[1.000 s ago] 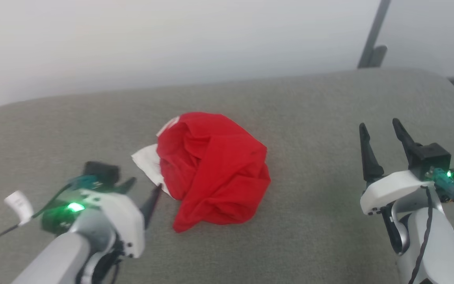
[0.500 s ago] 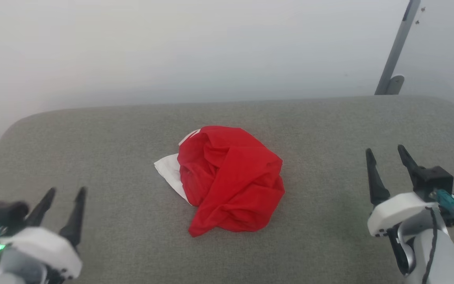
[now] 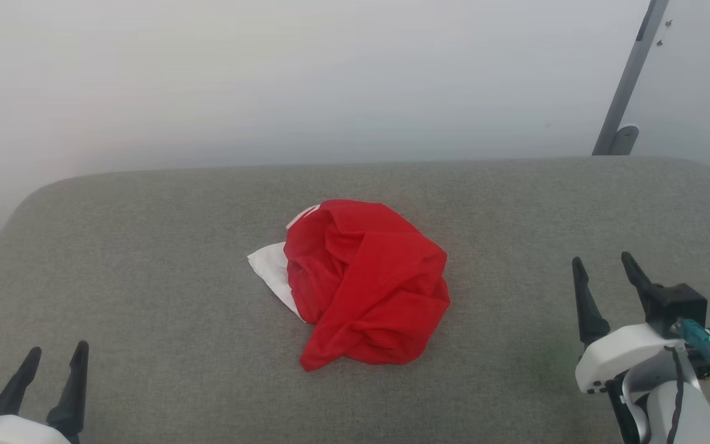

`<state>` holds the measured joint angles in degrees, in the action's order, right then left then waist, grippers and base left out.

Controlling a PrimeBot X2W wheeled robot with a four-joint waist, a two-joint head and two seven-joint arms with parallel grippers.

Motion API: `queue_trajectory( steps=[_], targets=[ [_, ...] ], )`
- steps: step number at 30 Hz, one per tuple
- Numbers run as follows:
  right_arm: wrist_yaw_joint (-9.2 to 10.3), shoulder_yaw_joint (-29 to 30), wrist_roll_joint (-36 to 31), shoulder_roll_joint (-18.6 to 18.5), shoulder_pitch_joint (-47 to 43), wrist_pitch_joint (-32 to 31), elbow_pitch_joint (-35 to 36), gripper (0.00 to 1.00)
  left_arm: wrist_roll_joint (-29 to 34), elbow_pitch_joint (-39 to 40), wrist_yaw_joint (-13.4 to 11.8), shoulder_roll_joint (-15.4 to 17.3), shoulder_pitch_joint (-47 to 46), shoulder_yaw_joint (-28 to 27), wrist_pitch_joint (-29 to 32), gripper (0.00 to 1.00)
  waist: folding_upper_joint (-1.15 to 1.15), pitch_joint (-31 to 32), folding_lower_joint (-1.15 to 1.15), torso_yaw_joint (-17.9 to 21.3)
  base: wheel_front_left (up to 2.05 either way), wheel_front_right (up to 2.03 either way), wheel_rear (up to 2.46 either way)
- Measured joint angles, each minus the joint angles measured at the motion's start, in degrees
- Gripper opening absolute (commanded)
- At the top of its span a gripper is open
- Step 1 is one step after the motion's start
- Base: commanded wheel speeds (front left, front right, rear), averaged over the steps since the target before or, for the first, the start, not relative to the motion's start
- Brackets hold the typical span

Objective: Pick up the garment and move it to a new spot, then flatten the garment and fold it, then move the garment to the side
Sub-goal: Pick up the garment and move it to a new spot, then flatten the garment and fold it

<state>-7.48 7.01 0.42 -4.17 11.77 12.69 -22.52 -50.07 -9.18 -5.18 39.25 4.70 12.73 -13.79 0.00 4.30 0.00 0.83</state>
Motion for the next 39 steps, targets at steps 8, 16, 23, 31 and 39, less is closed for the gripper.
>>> queue_trajectory(
  steps=[8,16,23,31,39],
  targets=[
    [0.0,-0.57,0.01,0.44,-1.12,-0.07,0.59,1.0,0.13,-0.53,0.99,-0.12,0.4,-0.67,-0.48,1.0,0.0,0.23,0.0,-0.52,0.0,0.0,0.0],
    [0.0,-1.0,0.01,0.62,-1.56,-0.35,1.33,1.0,0.14,-0.27,1.16,0.12,0.42,-0.88,-0.6,1.0,0.0,0.08,0.0,-0.5,0.0,0.0,0.0],
    [-0.01,-1.23,0.0,0.71,-1.85,-0.51,1.97,1.0,-0.22,0.51,0.98,0.43,0.77,-1.34,-0.42,1.0,0.0,-0.47,0.0,-0.17,0.0,0.0,0.0],
    [0.0,-2.79,-0.64,0.79,-0.14,-0.76,2.79,1.0,-0.88,1.0,1.89,2.15,-3.92,-0.25,4.83,1.0,0.0,-2.68,0.0,1.52,0.0,0.0,0.0],
    [0.0,-5.57,-1.03,0.92,4.2,-1.11,3.77,1.0,-2.1,-1.58,4.82,3.88,-16.58,3.66,16.25,1.0,0.0,-7.03,0.0,4.31,0.0,0.0,0.0]
  ],
)
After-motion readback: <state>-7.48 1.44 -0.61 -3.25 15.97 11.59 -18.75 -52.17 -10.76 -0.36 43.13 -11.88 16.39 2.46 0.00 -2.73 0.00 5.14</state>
